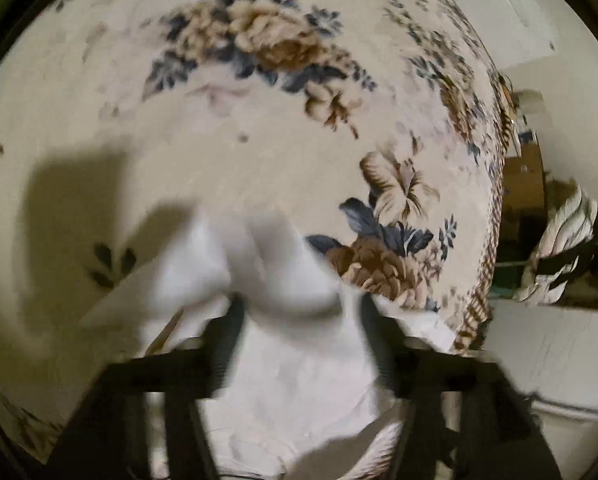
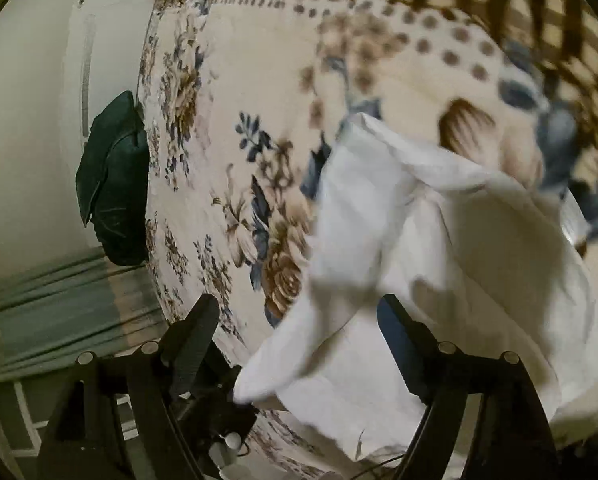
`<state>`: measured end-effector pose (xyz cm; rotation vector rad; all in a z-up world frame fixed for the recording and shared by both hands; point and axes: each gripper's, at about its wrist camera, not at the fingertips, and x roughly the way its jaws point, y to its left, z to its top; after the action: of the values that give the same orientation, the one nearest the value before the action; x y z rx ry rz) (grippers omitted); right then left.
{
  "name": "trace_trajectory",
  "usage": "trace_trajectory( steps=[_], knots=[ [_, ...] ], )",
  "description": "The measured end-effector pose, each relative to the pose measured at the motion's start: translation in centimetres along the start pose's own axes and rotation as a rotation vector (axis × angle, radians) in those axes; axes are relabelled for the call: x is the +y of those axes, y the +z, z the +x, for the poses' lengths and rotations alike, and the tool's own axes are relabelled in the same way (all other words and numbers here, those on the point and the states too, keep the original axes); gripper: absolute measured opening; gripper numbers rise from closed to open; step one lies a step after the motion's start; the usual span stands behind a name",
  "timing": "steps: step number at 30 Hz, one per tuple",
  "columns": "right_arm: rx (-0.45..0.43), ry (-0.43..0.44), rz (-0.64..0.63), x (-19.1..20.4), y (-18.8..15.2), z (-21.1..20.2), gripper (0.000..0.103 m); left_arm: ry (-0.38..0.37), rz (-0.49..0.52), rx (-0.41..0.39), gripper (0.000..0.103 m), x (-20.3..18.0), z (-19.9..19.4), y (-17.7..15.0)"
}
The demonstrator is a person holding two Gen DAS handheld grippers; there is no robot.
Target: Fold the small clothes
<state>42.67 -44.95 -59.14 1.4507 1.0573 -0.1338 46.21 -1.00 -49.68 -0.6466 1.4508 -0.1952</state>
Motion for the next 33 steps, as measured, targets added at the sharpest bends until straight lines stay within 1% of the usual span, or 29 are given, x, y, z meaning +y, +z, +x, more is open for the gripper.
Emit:
trace_trajectory(
  steps=[1,2,4,5,7,8,9,11,12,13,15,16,18,19,20,21,22,23,24,25,26,27,29,30,31,33],
  knots=[
    [-0.002,-0.013,-0.037,0.3,-0.4,-0.4,0.087,-0.010,0.013,-0.008,0.079,0.1,-0.6,-0.3],
    [0.002,-0.028,-0.070,0.4,-0.8,-0.6,0.090,-0.006,0.019,-0.021,0.079,0.2,-1.2,-0.6],
    [-0.003,-0.093,-0.151,0.5,-2.2,-1.8,0.091,0.015,0.045,-0.046,0.079,0.8,-2.6,-1.7],
    [-0.007,-0.122,-0.181,0.3,-2.8,-2.3,0.091,0.043,0.058,-0.057,0.079,1.3,-3.2,-2.3],
    [-0.017,-0.211,-0.249,-0.6,-4.2,-3.6,0.091,0.096,0.088,-0.068,0.079,2.7,-3.7,-3.8],
    [-0.009,-0.233,-0.261,-1.2,-4.6,-3.9,0.091,0.146,0.098,-0.063,0.079,3.9,-3.5,-4.7],
    [-0.008,-0.269,-0.255,-2.3,-5.1,-4.3,0.091,0.170,0.101,-0.055,0.079,4.7,-3.1,-5.1],
    [0.005,-0.302,-0.221,-4.3,-5.4,-4.5,0.091,0.209,0.080,-0.021,0.079,6.9,-1.9,-6.2],
    [0.003,-0.314,-0.200,-5.3,-5.4,-4.7,0.091,0.217,0.051,-0.001,0.079,8.3,-1.1,-6.8],
    [-0.002,-0.322,-0.178,-6.3,-5.4,-4.9,0.091,0.207,0.025,0.016,0.079,9.3,-0.5,-7.1],
    [-0.012,-0.338,-0.154,-8.0,-5.4,-4.9,0.091,0.211,-0.006,0.040,0.079,11.0,1.0,-7.9],
    [-0.012,-0.358,-0.141,-8.8,-5.5,-4.8,0.091,0.210,-0.007,0.038,0.079,11.3,1.4,-8.2],
    [0.007,-0.351,-0.116,-10.2,-5.7,-4.2,0.090,0.233,0.025,0.017,0.079,11.3,2.2,-8.6],
    [0.013,-0.359,-0.108,-10.9,-5.9,-3.8,0.084,0.245,0.045,0.011,0.079,11.2,2.6,-8.8],
    [0.024,-0.372,-0.107,-11.6,-6.2,-3.3,0.076,0.262,0.068,0.011,0.079,11.1,3.0,-9.0],
    [0.043,-0.393,-0.111,-12.0,-6.4,-2.7,0.048,0.274,0.083,0.013,0.079,11.1,3.1,-9.1],
    [0.063,-0.410,-0.117,-12.4,-6.7,-2.1,0.023,0.281,0.094,0.017,0.079,11.0,3.2,-9.2],
    [0.068,-0.452,-0.128,-12.7,-6.9,-1.8,0.018,0.283,0.105,0.026,0.079,10.9,3.2,-9.3],
    [0.067,-0.492,-0.143,-13.1,-7.1,-1.8,0.018,0.284,0.115,0.040,0.079,10.8,2.9,-9.3],
    [0.073,-0.509,-0.144,-13.3,-7.2,-1.8,0.018,0.288,0.117,0.057,0.079,10.7,2.5,-9.3],
    [0.081,-0.502,-0.137,-13.3,-7.2,-2.1,0.018,0.286,0.112,0.075,0.078,10.5,1.9,-9.4],
    [0.086,-0.486,-0.147,-12.8,-7.2,-2.5,0.018,0.268,0.112,0.075,0.078,10.2,0.9,-9.3],
    [0.081,-0.439,-0.192,-10.8,-7.2,-3.5,0.019,0.257,0.139,0.041,0.078,8.8,-1.4,-8.9],
    [0.065,-0.385,-0.218,-9.3,-7.1,-4.2,0.025,0.243,0.164,0.012,0.078,7.7,-2.5,-8.4],
    [0.052,-0.340,-0.237,-8.0,-6.8,-4.6,0.042,0.241,0.181,-0.013,0.078,6.7,-3.2,-7.7],
    [0.004,-0.272,-0.265,-5.5,-5.5,-4.7,0.063,0.212,0.223,-0.052,0.078,4.4,-3.3,-5.5]
  ],
)
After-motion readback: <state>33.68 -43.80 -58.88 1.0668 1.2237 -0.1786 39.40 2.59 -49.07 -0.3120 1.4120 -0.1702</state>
